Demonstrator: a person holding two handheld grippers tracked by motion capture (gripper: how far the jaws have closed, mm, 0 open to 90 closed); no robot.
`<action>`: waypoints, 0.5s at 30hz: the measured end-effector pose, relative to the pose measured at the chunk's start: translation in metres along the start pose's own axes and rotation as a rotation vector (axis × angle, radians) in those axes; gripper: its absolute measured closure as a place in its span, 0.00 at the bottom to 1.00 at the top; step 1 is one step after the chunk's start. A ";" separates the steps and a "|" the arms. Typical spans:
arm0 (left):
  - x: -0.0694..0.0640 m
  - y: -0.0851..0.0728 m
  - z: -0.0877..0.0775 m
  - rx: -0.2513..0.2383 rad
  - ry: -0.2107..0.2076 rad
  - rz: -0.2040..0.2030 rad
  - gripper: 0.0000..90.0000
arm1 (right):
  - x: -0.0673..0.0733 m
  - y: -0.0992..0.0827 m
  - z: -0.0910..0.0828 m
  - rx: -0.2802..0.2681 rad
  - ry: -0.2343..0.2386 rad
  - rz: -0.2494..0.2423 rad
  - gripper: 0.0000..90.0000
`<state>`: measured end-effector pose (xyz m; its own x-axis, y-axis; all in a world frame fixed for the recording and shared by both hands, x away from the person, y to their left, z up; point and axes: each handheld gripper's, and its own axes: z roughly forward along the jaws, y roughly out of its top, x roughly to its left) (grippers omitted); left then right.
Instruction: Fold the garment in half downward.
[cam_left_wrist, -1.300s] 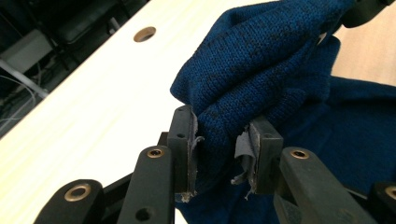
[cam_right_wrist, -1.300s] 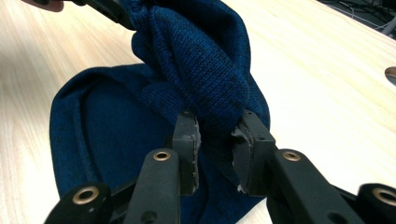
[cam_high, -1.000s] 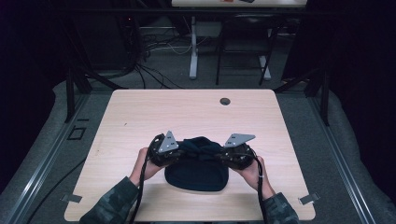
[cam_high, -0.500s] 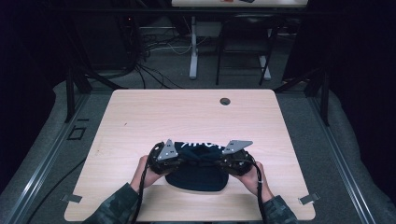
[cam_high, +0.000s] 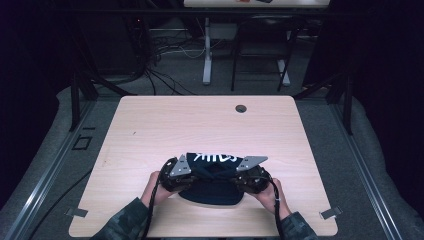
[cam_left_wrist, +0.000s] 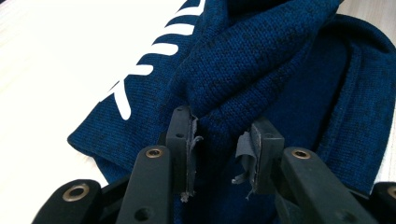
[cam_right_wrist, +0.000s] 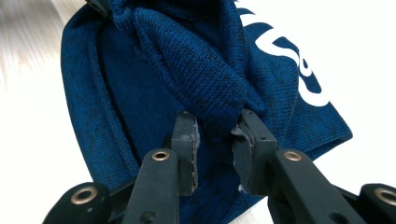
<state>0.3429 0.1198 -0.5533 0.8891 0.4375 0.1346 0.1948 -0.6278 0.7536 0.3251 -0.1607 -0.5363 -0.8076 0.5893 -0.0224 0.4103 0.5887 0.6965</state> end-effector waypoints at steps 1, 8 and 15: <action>0.000 -0.001 0.001 0.011 -0.009 0.003 0.74 | 0.001 -0.001 0.001 -0.004 0.000 0.007 0.79; -0.001 -0.005 0.005 0.054 -0.021 0.015 0.73 | 0.004 -0.005 0.009 0.025 0.010 0.001 0.79; -0.001 -0.009 0.014 0.088 -0.048 0.006 0.73 | 0.005 -0.011 0.013 0.041 0.016 -0.010 0.79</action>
<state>0.3459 0.1154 -0.5693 0.9086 0.4037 0.1067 0.2233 -0.6857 0.6928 0.3218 -0.1569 -0.5532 -0.8184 0.5744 -0.0175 0.4188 0.6170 0.6662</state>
